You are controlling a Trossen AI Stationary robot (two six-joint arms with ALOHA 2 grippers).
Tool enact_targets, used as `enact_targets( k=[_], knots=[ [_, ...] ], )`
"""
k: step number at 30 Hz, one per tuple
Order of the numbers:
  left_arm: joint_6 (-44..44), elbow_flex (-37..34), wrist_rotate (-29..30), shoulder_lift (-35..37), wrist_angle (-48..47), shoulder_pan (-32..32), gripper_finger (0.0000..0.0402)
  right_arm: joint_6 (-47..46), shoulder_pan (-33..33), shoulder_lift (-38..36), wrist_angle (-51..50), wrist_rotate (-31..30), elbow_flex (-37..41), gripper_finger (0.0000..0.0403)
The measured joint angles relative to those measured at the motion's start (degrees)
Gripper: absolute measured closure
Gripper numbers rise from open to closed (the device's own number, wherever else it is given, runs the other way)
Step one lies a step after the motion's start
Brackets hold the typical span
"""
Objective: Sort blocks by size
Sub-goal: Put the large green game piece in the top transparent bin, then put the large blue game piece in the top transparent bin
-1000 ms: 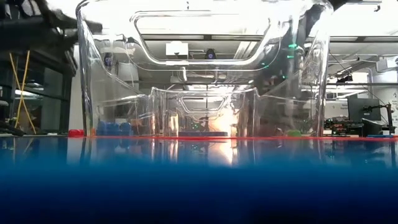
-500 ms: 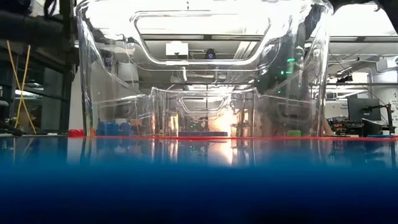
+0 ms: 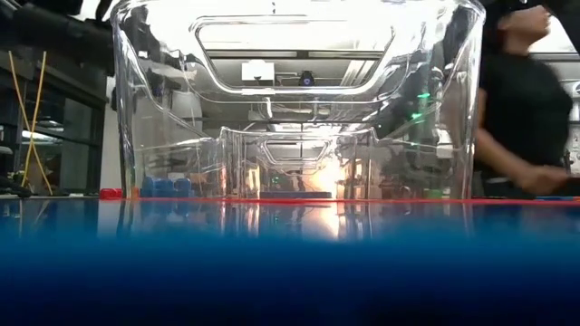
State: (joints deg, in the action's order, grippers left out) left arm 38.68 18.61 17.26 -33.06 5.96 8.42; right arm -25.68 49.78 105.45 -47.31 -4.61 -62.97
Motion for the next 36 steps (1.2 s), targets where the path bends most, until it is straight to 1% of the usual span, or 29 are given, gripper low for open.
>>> enact_targets(
  k=[2, 4, 6, 9, 10, 13, 15, 18, 21, 24, 26, 28, 30, 33, 36],
  knots=[
    [-1.3, 0.0, -1.5, -1.7, 3.9, 0.9, 0.0240, -0.1, -0.3, -0.1, 1.8, 0.9, 1.6, 0.0265],
    [-3.4, 0.0, -3.5, -3.3, 8.1, 1.9, 0.0240, -0.3, -0.6, -0.1, 2.2, 0.6, 2.3, 0.0267],
    [-5.3, 0.9, -5.2, -4.8, 9.7, 3.2, 0.0240, 0.4, -0.8, -0.7, 1.7, 0.4, 2.2, 0.0267],
    [-10.1, 5.1, -8.2, -7.2, 5.0, 5.9, 0.0240, 3.2, -1.0, -2.2, -0.9, 1.5, 0.3, 0.0267],
    [-12.9, 7.0, -9.0, -8.1, 2.3, 6.9, 0.0240, 3.9, -1.2, -3.3, -2.0, 1.9, -0.7, 0.0267],
    [-22.6, 13.6, -11.3, -11.1, -7.0, 9.8, 0.0240, 6.4, -1.8, -7.9, 0.0, 4.4, -5.2, 0.0267],
    [-29.2, 17.7, -11.5, -13.2, -12.5, 11.3, 0.0240, 7.8, -3.0, -10.2, -0.1, 7.4, -6.9, 0.0267],
    [-36.1, 21.2, -11.5, -15.6, -16.6, 12.5, 0.0240, 8.0, -7.5, -13.2, 3.9, 14.7, -9.0, 0.0267],
    [-36.7, 21.9, -11.5, -16.6, -17.2, 12.8, 0.0240, 6.2, -14.7, -15.2, 9.2, 19.6, -9.4, 0.0267],
    [-36.4, 21.9, -11.7, -16.6, -19.5, 13.0, 0.0240, 4.5, -22.9, -14.9, 16.6, 18.6, -9.3, 0.0267],
    [-36.4, 21.9, -11.7, -16.4, -22.0, 13.0, 0.0240, 3.2, -27.7, -14.1, 21.2, 15.7, -9.4, 0.0267],
    [-36.4, 21.9, -11.7, -15.9, -23.9, 13.0, 0.0240, 1.9, -31.1, -12.6, 22.8, 12.5, -9.4, 0.0266],
    [-36.3, 21.9, -11.6, -15.6, -25.1, 13.1, 0.0240, 0.5, -32.9, -11.2, 24.6, 10.9, -9.3, 0.0251],
    [-35.2, 21.9, -11.6, -15.8, -27.6, 13.1, 0.0240, -2.8, -34.2, -10.2, 25.8, 10.5, -9.3, 0.0213],
    [-31.6, 21.9, -10.7, -16.6, -30.4, 13.1, 0.0240, -4.2, -34.3, -9.5, 25.7, 9.3, -9.3, 0.0178]
  ],
)
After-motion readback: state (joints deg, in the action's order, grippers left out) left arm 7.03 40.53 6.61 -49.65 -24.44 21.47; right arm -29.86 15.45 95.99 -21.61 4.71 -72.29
